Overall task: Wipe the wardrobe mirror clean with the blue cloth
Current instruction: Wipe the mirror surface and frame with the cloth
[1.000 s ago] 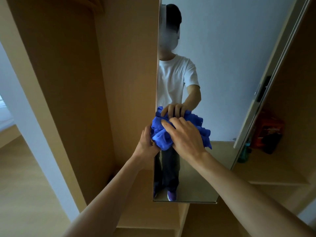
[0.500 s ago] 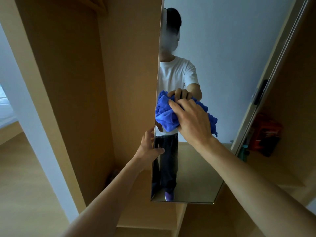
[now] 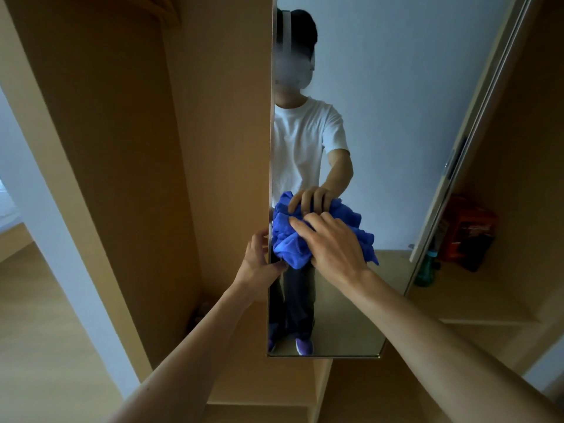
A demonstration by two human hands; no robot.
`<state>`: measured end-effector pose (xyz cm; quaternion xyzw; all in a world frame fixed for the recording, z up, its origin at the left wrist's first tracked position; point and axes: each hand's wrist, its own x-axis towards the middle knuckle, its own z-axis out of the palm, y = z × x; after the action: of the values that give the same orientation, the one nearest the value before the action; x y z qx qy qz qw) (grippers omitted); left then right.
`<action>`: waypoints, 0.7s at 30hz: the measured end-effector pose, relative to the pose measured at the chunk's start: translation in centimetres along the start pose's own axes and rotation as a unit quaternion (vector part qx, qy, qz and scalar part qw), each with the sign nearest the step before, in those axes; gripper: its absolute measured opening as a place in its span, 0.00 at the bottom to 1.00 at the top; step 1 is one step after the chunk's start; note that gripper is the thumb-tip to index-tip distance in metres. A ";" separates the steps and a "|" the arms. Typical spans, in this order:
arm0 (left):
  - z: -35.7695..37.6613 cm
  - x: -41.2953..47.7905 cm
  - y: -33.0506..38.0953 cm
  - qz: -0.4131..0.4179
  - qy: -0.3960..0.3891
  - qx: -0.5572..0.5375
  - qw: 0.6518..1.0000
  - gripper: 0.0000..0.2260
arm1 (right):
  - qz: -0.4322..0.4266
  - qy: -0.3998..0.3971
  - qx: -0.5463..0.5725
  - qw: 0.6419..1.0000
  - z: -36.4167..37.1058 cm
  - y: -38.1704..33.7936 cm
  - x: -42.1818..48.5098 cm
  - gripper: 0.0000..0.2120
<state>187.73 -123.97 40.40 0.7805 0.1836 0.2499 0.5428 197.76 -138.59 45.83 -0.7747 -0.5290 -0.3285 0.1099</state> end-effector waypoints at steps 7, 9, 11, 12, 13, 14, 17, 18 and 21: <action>2.1 -0.5 0.4 -0.036 0.024 0.022 0.999 0.38 | 0.018 0.039 -0.027 0.999 -4.4 3.8 1.7 0.25; 2.8 -0.6 0.5 -0.028 0.037 0.021 0.999 0.41 | 0.021 0.044 -0.032 0.998 -5.5 5.0 2.3 0.25; 3.4 -0.7 0.5 -0.023 0.053 0.025 0.998 0.42 | 0.021 0.048 -0.032 0.998 -6.5 6.1 2.8 0.25; 3.6 -0.8 0.5 -0.024 0.060 0.028 0.998 0.43 | 0.020 0.052 -0.029 0.998 -6.8 6.5 3.0 0.25; 3.8 -0.8 0.5 -0.025 0.066 0.032 0.997 0.43 | 0.017 0.056 -0.027 0.998 -7.0 6.9 3.0 0.24; 4.0 -0.8 0.5 -0.027 0.072 0.035 0.996 0.43 | 0.014 0.060 -0.027 0.998 -7.0 7.1 3.0 0.23; 4.4 -0.7 0.5 -0.031 0.091 0.044 0.994 0.43 | 0.007 0.068 -0.010 0.998 -6.1 7.3 2.1 0.22; 4.4 -0.6 0.5 -0.032 0.095 0.047 0.994 0.43 | 0.005 0.067 0.000 0.998 -5.6 7.3 1.6 0.22; 4.7 -0.5 0.5 -0.040 0.108 0.050 0.992 0.43 | -0.007 0.048 0.005 0.999 -3.5 7.5 -0.4 0.23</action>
<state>190.13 -127.96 39.44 0.7676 0.2841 0.3012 0.4893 202.97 -143.85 49.61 -0.7539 -0.5298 -0.3637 0.1366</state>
